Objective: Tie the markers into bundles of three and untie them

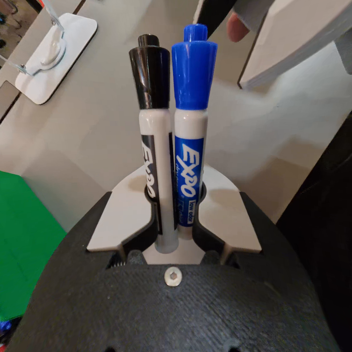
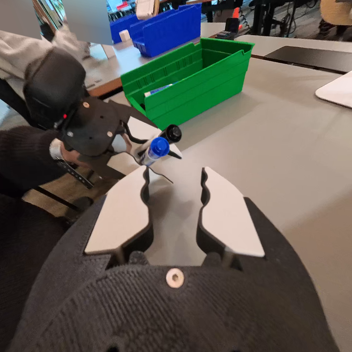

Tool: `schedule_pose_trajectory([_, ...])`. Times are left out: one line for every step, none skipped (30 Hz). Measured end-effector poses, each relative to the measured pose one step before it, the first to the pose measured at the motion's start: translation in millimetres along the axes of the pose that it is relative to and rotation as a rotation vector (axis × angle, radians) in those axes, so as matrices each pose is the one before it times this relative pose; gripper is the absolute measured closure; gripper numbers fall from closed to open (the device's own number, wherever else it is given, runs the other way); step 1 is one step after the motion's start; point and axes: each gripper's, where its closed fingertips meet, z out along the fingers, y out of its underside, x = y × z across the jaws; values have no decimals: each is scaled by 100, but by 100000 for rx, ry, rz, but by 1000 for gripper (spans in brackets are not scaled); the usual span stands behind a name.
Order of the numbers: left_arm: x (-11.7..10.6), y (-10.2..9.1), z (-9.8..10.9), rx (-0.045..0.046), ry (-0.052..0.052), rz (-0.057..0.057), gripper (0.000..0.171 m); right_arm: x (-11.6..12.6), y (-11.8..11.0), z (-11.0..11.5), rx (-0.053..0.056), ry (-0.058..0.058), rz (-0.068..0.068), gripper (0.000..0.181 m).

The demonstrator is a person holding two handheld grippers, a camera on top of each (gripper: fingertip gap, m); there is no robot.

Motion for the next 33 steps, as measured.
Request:
schedule_pose_trajectory([532,-14,94,354,2741,-1192,128,-257,-50,17,1850,-2218,3597,127])
schedule_pose_trajectory([562,-32,125,306,3202,-1709,128,-240,-36,36,2047,-2074,3623,127])
schedule_pose_trajectory([466,-107,109,740,2644,-1563,128,-224,16,54,1683,-2003,3241,125])
schedule_pose_trajectory([411,-76,96,292,2659,-1654,128,-209,54,75,1177,-1876,2641,125])
schedule_pose_trajectory([346,-80,68,366,2292,-1543,128,-176,79,79,724,-1797,1933,124])
schedule_pose_trajectory([265,-124,29,750,1741,-1327,128,-85,99,85,263,-1202,1278,123])
schedule_pose_trajectory([235,-71,22,484,1678,-1278,128,16,65,65,261,-486,653,123])
schedule_pose_trajectory([215,-48,34,202,1627,-1396,128,32,-5,32,519,-326,137,123])
schedule_pose_trajectory([137,-88,26,565,1330,-1432,128,77,-26,-6,495,-53,-42,123])
schedule_pose_trajectory([72,-61,6,440,1104,-1465,128,131,-4,-43,172,175,-59,122])
schedule_pose_trajectory([58,-61,9,350,1224,-1713,127,135,7,-68,87,-3,13,122])
schedule_pose_trajectory([24,-93,-17,707,1229,-1944,127,164,-37,-118,402,201,195,123])
schedule_pose_trajectory([17,-82,-26,723,1270,-2102,127,219,-73,-148,679,500,243,123])
schedule_pose_trajectory([-7,-76,-32,577,1225,-2117,128,255,-51,-145,436,663,166,124])
schedule_pose_trajectory([-23,-93,-64,691,1071,-2017,127,391,42,-136,-188,1445,-17,124])
schedule_pose_trajectory([-28,-123,-70,898,946,-1987,128,788,286,-83,-1798,3795,-203,126])
schedule_pose_trajectory([-32,-115,-86,639,945,-2063,128,981,531,11,-3002,4700,-689,128])
schedule_pose_trajectory([-36,-122,-104,812,892,-2080,128,716,540,54,-2438,2829,-1174,128])
schedule_pose_trajectory([-9,-139,-134,922,1050,-1990,128,556,403,54,-1196,2054,-416,128])
schedule_pose_trajectory([15,-112,-159,661,1044,-1573,128,417,248,52,-658,1646,385,128])
schedule_pose_trajectory([-10,-90,-190,552,482,-941,128,231,56,60,-436,897,298,128])
schedule_pose_trajectory([10,-95,-214,478,122,-371,128,187,-170,74,-164,861,-63,128])
schedule_pose_trajectory([57,-69,-246,574,-8,97,128,165,-413,84,324,1159,-641,128])
schedule_pose_trajectory([113,29,-253,191,58,278,128,125,-567,136,379,1071,-1822,127])
schedule_pose_trajectory([135,151,-262,-107,98,253,128,76,-585,220,-531,856,-2882,127])
schedule_pose_trajectory([111,205,-287,103,-75,270,128,89,-604,325,-1525,853,-3421,127])
schedule_pose_trajectory([113,289,-308,-216,33,73,128,57,-765,449,-1387,591,-3228,127])
schedule_pose_trajectory([96,304,-345,-131,86,-126,128,-73,-1093,593,-438,-269,-2165,127])
schedule_pose_trajectory([103,276,-387,157,156,-172,128,-299,-1359,745,119,-1668,-990,127])
schedule_pose_trajectory([88,272,-443,172,169,-276,128,-532,-1482,917,-145,-2953,-454,127])
schedule_pose_trajectory([89,322,-422,-106,281,-414,128,-692,-1487,1112,-933,-3611,-733,126])
schedule_pose_trajectory([54,341,-403,38,231,-466,128,-759,-1454,1282,-1736,-3594,-1613,125])
schedule_pose_trajectory([41,293,-389,561,33,-541,128,-785,-1365,1427,-2575,-3451,-3088,125])
